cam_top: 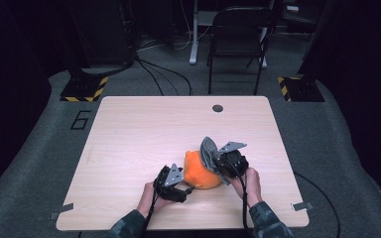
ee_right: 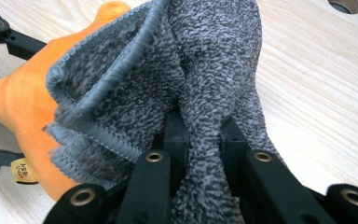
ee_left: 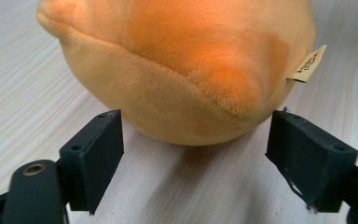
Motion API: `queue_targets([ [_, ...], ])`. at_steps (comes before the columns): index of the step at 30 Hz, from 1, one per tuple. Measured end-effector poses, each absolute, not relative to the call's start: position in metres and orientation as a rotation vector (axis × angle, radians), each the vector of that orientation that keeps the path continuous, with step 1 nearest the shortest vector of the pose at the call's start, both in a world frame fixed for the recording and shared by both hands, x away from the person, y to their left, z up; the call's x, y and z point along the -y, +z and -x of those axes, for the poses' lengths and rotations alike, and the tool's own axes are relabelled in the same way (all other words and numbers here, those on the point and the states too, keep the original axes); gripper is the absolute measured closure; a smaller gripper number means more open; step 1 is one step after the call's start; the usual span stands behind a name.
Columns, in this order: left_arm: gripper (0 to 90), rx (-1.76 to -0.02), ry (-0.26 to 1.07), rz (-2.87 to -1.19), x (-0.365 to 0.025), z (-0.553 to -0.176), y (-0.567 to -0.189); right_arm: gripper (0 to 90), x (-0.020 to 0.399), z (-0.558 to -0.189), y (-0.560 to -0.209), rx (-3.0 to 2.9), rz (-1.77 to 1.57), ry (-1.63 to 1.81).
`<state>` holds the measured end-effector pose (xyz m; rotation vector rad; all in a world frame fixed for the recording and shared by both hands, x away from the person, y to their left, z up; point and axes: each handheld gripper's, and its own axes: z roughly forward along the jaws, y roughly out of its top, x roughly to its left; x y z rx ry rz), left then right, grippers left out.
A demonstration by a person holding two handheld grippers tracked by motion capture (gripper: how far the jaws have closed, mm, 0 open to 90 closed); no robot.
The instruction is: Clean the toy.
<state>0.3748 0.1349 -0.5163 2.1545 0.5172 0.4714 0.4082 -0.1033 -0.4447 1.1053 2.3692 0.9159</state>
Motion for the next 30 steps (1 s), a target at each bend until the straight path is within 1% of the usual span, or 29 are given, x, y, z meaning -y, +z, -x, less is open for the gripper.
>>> queue_targets([
  [2, 28.2, -0.498, 0.491, -2.146, -0.133, -0.374, -0.517, 78.0, 0.104, -0.409, -0.445, -2.369, -1.096, 0.913],
  [6, 43.0, -0.477, 0.51, -2.139, -0.132, -0.374, -0.519, 78.0, 0.104, -0.408, -0.446, -2.36, -1.107, 0.917],
  [9, 56.4, -0.468, 0.52, -2.144, -0.132, -0.374, -0.52, 77.9, 0.104, -0.408, -0.446, -2.359, -1.106, 0.923],
  [12, 64.8, -0.463, 0.513, -2.135, -0.133, -0.374, -0.52, 77.8, 0.11, -0.406, -0.44, -2.341, -1.114, 0.99],
  [15, 69.2, -0.477, 0.507, -2.133, -0.135, -0.375, -0.521, 77.7, 0.125, -0.403, -0.428, -2.302, -1.115, 1.01],
  [19, 74.1, -0.472, 0.512, -2.131, -0.136, -0.375, -0.522, 77.6, 0.16, -0.398, -0.418, -2.207, -1.195, 0.99],
  [20, 75.2, -0.472, 0.513, -2.129, -0.136, -0.375, -0.522, 77.5, 0.171, -0.398, -0.42, -2.194, -1.221, 0.979],
  [24, 79.0, -0.471, 0.518, -2.12, -0.137, -0.375, -0.523, 77.4, 0.194, -0.397, -0.436, -2.186, -1.318, 0.904],
  [30, 81.5, -0.46, 0.532, -2.097, -0.138, -0.374, -0.522, 77.1, 0.199, -0.403, -0.446, -2.188, -1.355, 0.892],
])
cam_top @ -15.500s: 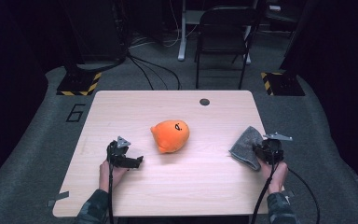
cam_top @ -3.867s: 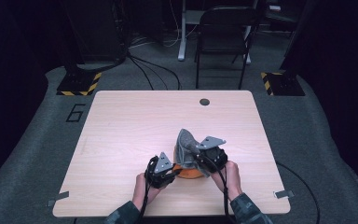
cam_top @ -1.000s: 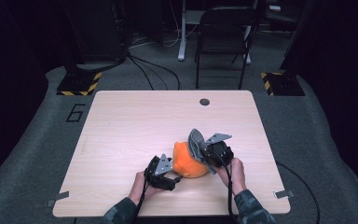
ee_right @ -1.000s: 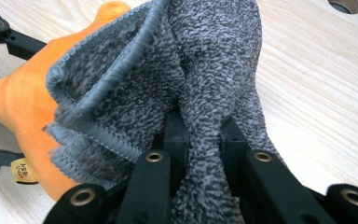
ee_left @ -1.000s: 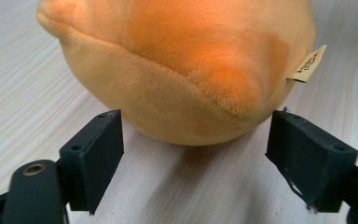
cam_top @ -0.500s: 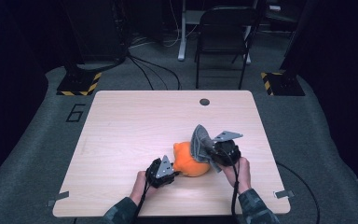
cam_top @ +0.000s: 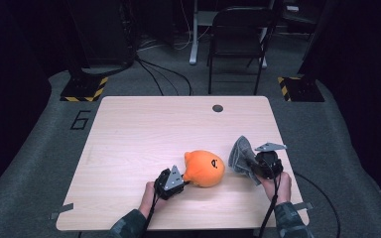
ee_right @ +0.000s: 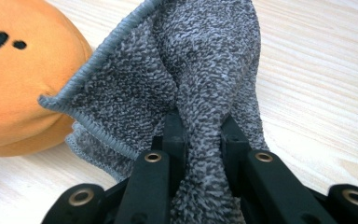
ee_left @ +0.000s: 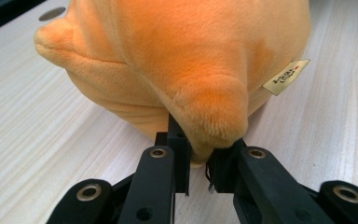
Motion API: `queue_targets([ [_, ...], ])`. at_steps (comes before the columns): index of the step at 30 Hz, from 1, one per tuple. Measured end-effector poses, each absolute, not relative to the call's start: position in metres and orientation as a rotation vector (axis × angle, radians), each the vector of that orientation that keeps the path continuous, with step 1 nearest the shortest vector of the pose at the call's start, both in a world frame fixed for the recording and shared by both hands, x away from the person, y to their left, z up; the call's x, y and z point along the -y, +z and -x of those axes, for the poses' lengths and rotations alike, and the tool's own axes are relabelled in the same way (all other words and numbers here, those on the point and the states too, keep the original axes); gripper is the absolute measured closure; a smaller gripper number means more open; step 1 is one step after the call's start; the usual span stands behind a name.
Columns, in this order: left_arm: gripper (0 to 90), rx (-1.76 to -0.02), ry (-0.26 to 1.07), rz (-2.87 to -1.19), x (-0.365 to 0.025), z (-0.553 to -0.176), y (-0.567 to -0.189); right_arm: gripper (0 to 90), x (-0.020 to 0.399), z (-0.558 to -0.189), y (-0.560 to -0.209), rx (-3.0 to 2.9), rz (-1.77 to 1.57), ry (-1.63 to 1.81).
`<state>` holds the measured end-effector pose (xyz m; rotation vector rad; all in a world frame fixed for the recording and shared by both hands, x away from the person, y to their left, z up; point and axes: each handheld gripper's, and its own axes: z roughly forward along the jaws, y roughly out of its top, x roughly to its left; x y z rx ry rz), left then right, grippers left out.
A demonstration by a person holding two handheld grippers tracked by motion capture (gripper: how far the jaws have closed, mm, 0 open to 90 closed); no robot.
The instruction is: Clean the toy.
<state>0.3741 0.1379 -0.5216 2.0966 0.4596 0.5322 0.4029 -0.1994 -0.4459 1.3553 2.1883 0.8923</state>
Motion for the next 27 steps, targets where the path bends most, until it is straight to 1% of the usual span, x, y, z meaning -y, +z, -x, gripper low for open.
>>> queue_targets([
  [8, 83.4, -0.48, 0.511, -2.006, -0.141, -0.372, -0.51, 77.1, 0.204, -0.408, -0.447, -2.184, -1.371, 0.885],
  [13, 83.5, -0.5, 0.462, -1.945, -0.145, -0.367, -0.493, 77.1, 0.207, -0.404, -0.443, -2.153, -1.374, 0.889],
  [20, 83.1, -0.569, 0.359, -1.907, -0.153, -0.363, -0.465, 77.1, 0.206, -0.404, -0.442, -2.154, -1.37, 0.898],
  [27, 82.9, -0.643, 0.222, -1.915, -0.151, -0.367, -0.456, 77.1, 0.206, -0.407, -0.441, -2.155, -1.352, 0.89],
])
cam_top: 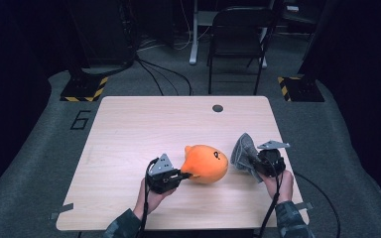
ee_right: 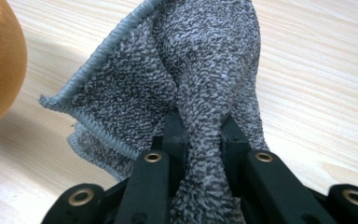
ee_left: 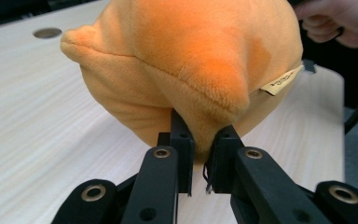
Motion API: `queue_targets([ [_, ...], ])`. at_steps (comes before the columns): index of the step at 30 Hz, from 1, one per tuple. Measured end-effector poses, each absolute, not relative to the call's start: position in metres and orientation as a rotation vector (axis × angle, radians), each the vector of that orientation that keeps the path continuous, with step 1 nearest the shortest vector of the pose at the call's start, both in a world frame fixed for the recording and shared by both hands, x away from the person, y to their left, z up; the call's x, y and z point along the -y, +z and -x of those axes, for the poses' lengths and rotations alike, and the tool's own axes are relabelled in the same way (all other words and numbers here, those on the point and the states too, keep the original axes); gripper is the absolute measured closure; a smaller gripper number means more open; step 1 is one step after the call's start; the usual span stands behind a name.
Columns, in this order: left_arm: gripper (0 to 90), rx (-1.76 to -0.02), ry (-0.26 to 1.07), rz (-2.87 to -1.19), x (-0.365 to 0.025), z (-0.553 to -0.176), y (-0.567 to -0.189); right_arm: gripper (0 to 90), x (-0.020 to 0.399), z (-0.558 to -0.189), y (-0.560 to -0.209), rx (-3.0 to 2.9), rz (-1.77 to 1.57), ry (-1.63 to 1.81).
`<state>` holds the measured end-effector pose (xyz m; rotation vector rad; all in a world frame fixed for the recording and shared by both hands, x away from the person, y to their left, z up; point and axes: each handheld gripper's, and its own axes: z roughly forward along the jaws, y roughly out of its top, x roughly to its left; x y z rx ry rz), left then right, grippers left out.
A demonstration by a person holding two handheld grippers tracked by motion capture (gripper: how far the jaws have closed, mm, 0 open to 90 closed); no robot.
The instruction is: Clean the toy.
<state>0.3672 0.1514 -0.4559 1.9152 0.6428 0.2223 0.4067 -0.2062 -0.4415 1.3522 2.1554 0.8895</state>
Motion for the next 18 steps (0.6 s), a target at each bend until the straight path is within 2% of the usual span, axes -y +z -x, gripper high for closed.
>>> queue_targets([
  [18, 82.6, -0.77, 0.024, -1.906, -0.151, -0.379, -0.451, 77.2, 0.202, -0.405, -0.433, -2.128, -1.328, 0.918],
])
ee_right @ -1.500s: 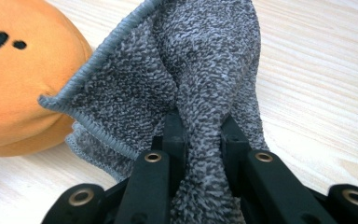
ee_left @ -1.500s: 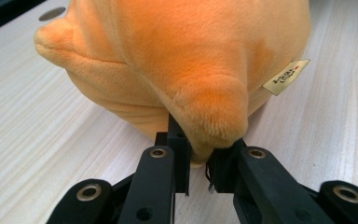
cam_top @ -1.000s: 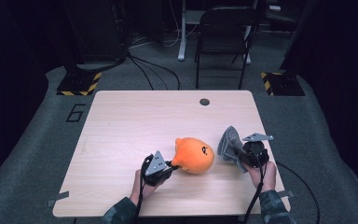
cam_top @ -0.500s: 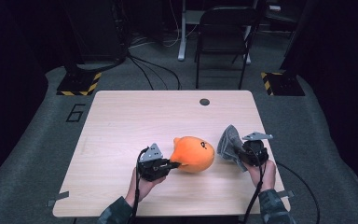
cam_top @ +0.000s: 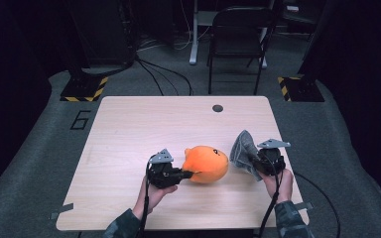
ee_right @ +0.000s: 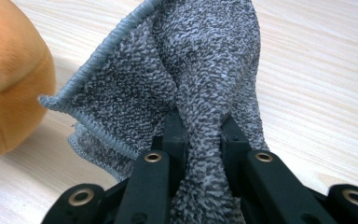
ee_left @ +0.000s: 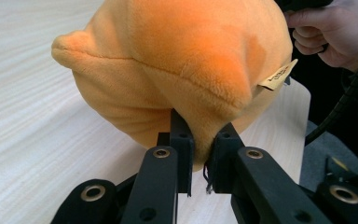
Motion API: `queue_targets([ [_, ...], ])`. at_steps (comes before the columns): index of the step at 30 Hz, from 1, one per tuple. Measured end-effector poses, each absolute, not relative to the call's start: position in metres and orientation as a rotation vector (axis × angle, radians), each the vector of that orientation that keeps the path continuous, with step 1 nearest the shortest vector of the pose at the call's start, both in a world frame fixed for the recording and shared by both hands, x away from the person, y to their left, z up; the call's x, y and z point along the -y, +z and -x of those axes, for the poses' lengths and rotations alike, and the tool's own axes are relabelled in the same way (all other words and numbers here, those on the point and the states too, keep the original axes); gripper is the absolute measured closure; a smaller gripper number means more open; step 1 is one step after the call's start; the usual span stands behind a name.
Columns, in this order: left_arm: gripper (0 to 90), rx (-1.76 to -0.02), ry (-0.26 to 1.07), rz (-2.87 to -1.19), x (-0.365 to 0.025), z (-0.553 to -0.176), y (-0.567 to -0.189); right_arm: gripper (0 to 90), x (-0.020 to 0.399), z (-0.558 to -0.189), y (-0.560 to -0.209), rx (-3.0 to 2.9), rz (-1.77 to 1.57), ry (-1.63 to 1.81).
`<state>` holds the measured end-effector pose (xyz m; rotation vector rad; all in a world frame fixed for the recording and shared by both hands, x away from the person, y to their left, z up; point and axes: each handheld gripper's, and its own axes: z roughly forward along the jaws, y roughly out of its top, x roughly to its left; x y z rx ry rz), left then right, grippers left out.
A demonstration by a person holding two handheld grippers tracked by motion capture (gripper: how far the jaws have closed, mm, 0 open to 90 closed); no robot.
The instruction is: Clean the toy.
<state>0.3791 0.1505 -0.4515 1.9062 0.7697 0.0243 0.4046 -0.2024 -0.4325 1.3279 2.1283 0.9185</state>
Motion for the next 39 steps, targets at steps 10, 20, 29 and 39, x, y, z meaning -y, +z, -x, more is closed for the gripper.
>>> queue_targets([
  [10, 82.6, -0.829, -0.066, -1.913, -0.143, -0.387, -0.464, 77.2, 0.192, -0.396, -0.412, -2.127, -1.245, 0.977],
  [20, 82.6, -0.867, -0.111, -1.917, -0.137, -0.391, -0.473, 77.2, 0.146, -0.372, -0.38, -2.196, -1.091, 1.119],
  [29, 82.7, -0.87, -0.114, -1.941, -0.131, -0.395, -0.482, 77.3, 0.087, -0.364, -0.398, -2.337, -0.943, 1.106],
  [39, 82.7, -0.844, -0.104, -1.956, -0.129, -0.395, -0.488, 78.1, 0.088, -0.368, -0.419, -2.335, -0.932, 0.952],
])
